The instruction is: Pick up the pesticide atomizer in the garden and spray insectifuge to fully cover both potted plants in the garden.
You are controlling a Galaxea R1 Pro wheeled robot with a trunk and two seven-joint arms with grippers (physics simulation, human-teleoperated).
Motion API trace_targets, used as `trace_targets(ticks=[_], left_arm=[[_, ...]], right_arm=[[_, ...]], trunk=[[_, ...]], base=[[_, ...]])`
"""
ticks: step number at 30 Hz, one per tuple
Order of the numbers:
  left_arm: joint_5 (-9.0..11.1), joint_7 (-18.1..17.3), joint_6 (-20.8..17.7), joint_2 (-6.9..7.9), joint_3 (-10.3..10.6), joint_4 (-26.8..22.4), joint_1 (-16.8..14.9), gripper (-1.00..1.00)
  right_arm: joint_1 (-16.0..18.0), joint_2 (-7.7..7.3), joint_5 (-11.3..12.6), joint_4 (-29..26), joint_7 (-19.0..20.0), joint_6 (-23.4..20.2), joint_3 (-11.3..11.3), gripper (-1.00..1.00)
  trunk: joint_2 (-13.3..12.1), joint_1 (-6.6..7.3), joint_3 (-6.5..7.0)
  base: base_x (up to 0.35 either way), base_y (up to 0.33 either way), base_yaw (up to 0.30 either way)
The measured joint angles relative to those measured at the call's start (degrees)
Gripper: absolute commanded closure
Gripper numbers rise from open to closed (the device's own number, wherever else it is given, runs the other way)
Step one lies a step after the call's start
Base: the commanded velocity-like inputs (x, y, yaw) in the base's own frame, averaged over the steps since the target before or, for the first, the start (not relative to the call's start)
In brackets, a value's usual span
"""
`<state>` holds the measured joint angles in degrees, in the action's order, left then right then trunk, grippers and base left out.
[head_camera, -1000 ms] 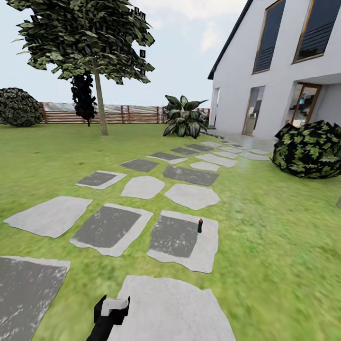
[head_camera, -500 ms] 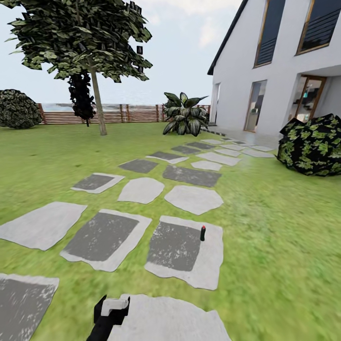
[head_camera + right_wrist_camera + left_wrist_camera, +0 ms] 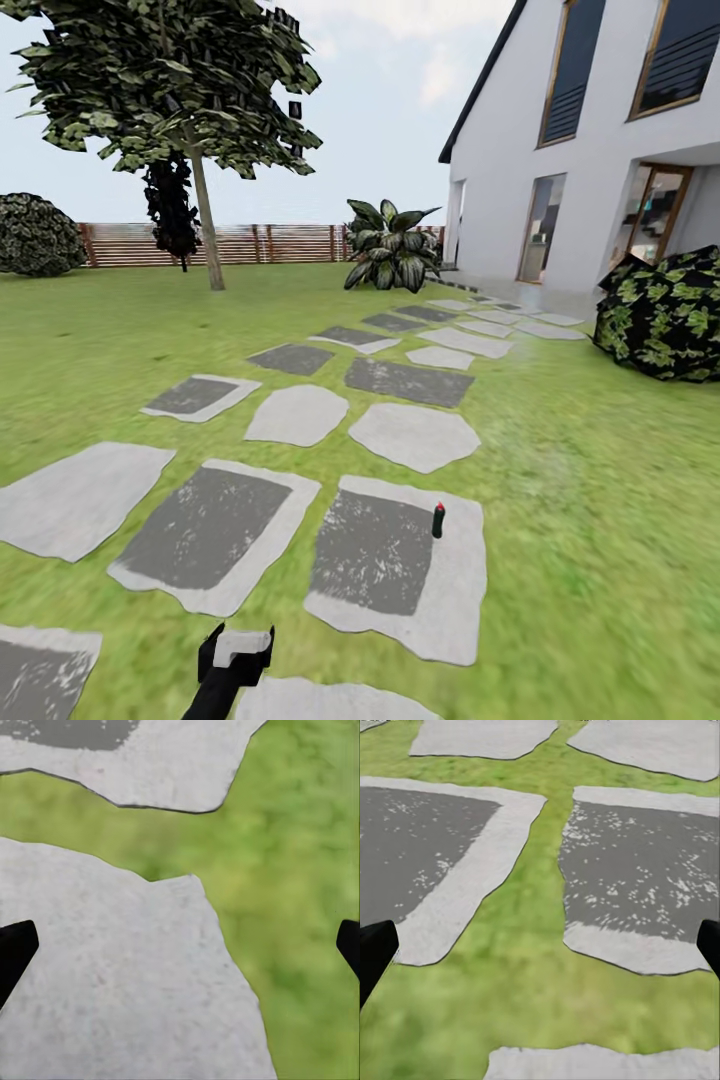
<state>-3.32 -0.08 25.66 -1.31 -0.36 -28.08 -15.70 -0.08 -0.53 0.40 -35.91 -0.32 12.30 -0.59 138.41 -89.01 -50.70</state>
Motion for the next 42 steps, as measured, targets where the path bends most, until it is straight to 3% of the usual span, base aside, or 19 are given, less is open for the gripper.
trace_targets(ticks=[17,42], left_arm=[[0.0,0.0,0.0,-0.03,0.0,0.0,0.0,-1.0],[0.0,0.0,0.0,-0.07,0.0,0.0,0.0,-1.0]], right_arm=[[0.0,0.0,0.0,-0.1,0.1,0.0,0.1,-1.0],[0.0,0.0,-0.1,-0.2,0.0,0.0,0.1,-1.0]], trunk=[[0.0,-0.01,0.69],[0.0,-0.01,0.73]], base=[[0.301,0.148,-0.106],[0.254,-0.22,0.039]])
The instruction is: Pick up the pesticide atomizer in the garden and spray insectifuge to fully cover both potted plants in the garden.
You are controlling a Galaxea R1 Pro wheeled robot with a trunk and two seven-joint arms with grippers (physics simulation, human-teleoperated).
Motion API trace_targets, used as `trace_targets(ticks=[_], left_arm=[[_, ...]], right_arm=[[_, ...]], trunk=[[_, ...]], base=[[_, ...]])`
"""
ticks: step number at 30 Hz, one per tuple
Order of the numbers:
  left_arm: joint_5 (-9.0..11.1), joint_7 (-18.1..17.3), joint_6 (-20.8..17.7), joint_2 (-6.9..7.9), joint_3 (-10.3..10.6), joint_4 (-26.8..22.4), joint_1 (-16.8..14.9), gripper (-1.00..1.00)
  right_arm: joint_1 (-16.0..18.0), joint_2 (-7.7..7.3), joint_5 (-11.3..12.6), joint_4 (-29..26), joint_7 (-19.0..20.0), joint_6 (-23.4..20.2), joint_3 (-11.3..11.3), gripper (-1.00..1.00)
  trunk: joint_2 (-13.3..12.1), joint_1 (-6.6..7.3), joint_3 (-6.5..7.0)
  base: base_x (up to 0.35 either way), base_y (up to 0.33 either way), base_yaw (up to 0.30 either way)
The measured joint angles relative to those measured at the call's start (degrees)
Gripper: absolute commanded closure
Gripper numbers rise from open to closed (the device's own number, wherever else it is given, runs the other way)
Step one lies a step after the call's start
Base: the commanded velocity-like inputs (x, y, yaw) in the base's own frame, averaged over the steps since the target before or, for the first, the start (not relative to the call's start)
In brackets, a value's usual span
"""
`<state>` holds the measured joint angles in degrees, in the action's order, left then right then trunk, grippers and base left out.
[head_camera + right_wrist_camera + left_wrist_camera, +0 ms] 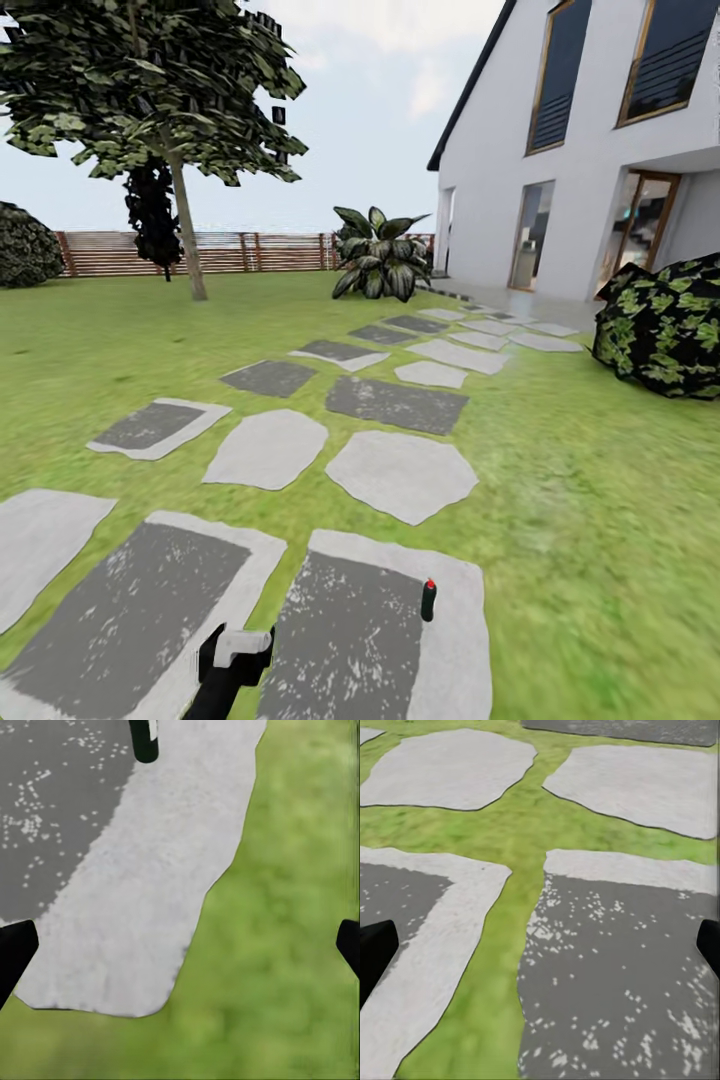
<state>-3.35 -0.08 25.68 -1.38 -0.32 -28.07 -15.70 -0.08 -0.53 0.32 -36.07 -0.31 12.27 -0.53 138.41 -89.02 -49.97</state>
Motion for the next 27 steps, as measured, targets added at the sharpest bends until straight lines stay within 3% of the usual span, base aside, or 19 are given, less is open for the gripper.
trace_targets(ticks=[10,20,27], left_arm=[[0.0,0.0,0.1,0.01,0.1,0.0,0.0,-1.0],[0.0,0.0,0.1,0.01,0.1,0.0,0.0,-1.0],[0.0,0.0,0.0,0.01,0.0,0.0,0.0,-1.0]], right_arm=[[0.0,0.0,0.0,0.0,0.0,0.0,0.0,-1.0],[0.0,0.0,0.0,0.0,0.0,0.0,0.0,-1.0],[0.0,0.02,-0.1,0.0,0.0,0.0,0.0,-1.0]], trunk=[[0.0,-0.02,0.0],[0.0,-0.02,0.0],[0.0,-0.02,0.0]], base=[[0.126,-0.288,0.006],[0.003,-0.324,0.195],[0.0,-0.326,0.047]])
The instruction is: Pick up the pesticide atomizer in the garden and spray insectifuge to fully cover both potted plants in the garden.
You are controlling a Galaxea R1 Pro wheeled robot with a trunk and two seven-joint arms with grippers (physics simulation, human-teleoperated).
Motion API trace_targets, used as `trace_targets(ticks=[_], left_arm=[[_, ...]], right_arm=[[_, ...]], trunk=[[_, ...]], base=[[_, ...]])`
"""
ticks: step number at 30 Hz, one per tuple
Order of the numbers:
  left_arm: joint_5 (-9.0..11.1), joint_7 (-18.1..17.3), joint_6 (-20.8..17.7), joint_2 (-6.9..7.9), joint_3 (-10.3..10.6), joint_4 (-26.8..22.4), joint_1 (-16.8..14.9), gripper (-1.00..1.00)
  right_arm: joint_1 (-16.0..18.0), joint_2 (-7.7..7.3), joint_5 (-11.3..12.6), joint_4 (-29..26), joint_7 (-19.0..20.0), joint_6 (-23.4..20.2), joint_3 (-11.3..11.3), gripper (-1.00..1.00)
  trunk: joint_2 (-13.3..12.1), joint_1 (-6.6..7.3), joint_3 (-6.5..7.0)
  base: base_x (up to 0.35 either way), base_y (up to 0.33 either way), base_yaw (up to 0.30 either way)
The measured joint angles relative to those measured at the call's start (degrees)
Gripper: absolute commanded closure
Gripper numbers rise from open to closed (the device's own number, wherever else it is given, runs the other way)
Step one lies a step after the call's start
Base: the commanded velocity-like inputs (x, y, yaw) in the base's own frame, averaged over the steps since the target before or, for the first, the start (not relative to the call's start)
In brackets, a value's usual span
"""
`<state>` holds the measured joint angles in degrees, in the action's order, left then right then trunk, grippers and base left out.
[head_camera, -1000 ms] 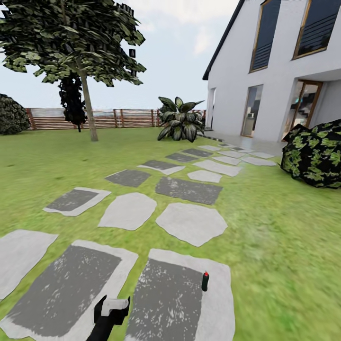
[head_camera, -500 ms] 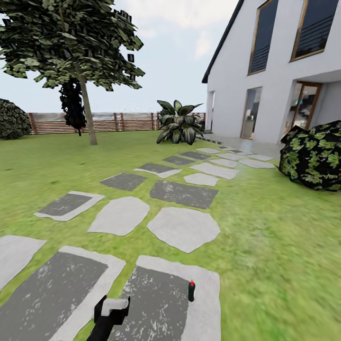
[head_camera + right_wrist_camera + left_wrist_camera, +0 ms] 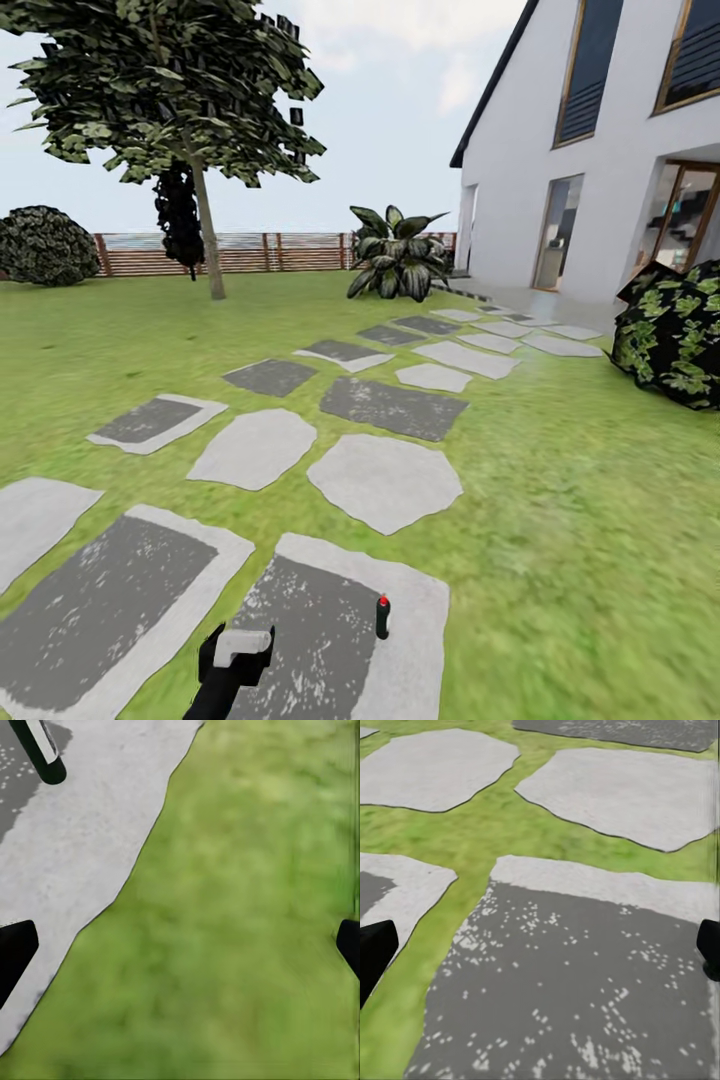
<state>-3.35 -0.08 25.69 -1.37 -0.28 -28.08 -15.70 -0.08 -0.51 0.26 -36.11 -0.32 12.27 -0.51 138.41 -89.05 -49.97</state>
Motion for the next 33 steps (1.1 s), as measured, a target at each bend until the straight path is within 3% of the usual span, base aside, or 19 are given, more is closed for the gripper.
trace_targets(ticks=[10,26,33], left_arm=[[0.0,0.0,0.0,0.02,-0.1,0.0,0.0,-1.0],[0.0,0.0,0.0,0.07,-0.1,0.0,0.0,-1.0],[-0.2,0.1,0.1,0.06,0.1,-0.1,0.0,-1.0]], right_arm=[[0.0,-0.02,0.0,0.0,0.0,0.0,0.0,-1.0],[0.0,-0.02,-0.1,0.1,0.1,0.0,0.1,-1.0],[0.0,-0.03,-0.4,0.2,0.4,-0.2,0.2,-1.0]], trunk=[[0.0,0.02,0.0],[0.0,0.03,0.0],[0.0,0.0,0.0]], base=[[0.093,-0.291,0.001],[0.242,-0.223,0.0],[0.092,-0.08,0.0]])
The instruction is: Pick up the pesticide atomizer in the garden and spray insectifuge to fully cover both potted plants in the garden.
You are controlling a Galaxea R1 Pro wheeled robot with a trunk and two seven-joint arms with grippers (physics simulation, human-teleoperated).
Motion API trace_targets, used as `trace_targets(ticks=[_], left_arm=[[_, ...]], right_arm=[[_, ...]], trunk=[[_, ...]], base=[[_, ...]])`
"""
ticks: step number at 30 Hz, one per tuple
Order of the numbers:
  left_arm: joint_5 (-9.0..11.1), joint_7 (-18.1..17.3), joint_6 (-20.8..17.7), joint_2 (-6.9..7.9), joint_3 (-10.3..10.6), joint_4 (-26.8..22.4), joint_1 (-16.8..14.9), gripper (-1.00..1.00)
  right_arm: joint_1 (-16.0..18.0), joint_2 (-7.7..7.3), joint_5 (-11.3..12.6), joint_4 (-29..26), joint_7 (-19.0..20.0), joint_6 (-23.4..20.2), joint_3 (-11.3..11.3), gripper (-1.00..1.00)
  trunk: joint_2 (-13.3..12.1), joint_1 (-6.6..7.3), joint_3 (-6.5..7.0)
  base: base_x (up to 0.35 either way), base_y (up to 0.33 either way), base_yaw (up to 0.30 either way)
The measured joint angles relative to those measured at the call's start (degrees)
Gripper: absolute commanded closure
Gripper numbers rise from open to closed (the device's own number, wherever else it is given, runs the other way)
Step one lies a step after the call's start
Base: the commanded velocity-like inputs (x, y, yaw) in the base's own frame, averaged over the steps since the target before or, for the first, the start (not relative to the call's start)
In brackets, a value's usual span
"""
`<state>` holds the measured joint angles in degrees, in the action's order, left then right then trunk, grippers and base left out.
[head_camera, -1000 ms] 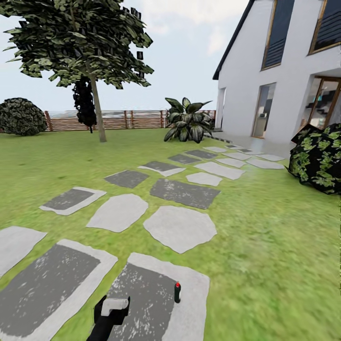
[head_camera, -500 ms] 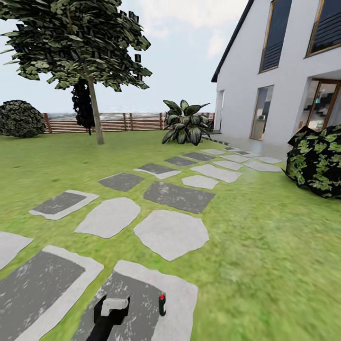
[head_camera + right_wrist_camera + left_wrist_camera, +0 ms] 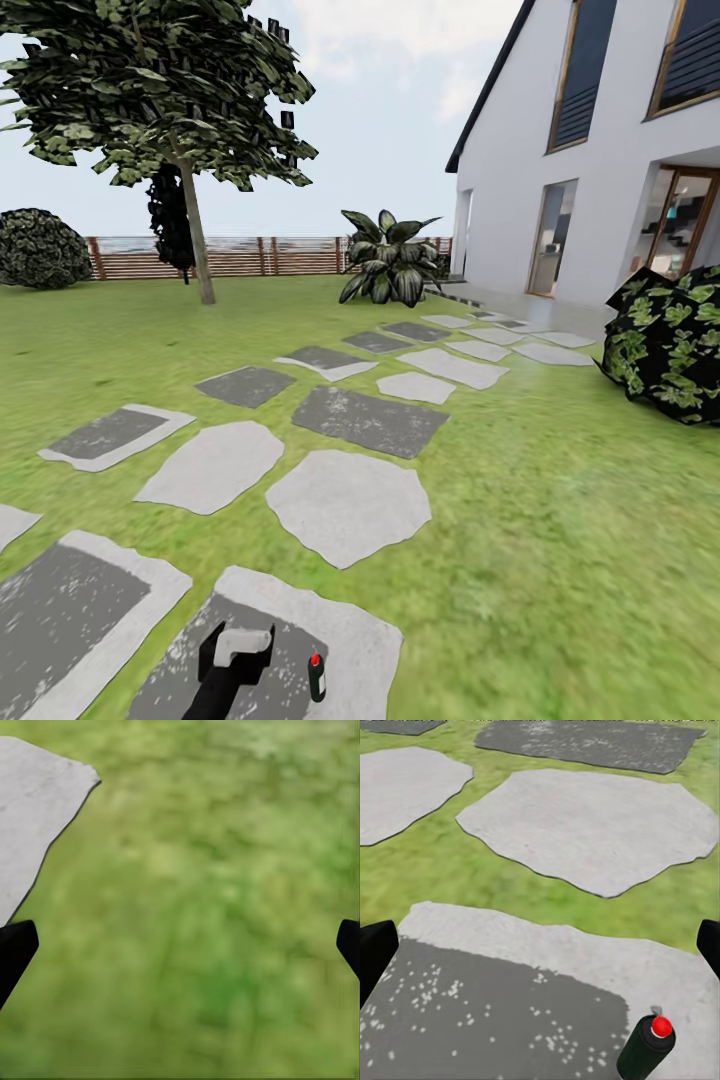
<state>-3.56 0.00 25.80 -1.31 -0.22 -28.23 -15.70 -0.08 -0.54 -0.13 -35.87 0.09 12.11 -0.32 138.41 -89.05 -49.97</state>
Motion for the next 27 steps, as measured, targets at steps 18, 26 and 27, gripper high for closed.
trace_targets(ticks=[18,26,27], left_arm=[[0.4,-0.2,-28.3,-0.25,0.0,-8.7,-24.9,-1.0],[0.5,-0.5,-22.9,-0.41,0.0,-2.2,-26.0,-1.0],[0.5,-0.5,-22.6,-0.4,0.0,-2.0,-26.0,-1.0]], right_arm=[[13.6,-2.22,0.3,-13.8,0.1,-34.6,-0.2,-1.0],[13.9,-3.71,0.3,-15.5,0.1,-35.4,-0.2,-1.0],[14.0,-3.72,0.4,-15.6,0.1,-35.4,-0.2,-1.0]], trunk=[[0.0,0.0,0.02],[0.0,0.0,0.06],[0.0,0.0,0.1]], base=[[0.001,-0.001,0.0],[0.0,0.0,-0.03],[0.0,0.0,-0.148]])
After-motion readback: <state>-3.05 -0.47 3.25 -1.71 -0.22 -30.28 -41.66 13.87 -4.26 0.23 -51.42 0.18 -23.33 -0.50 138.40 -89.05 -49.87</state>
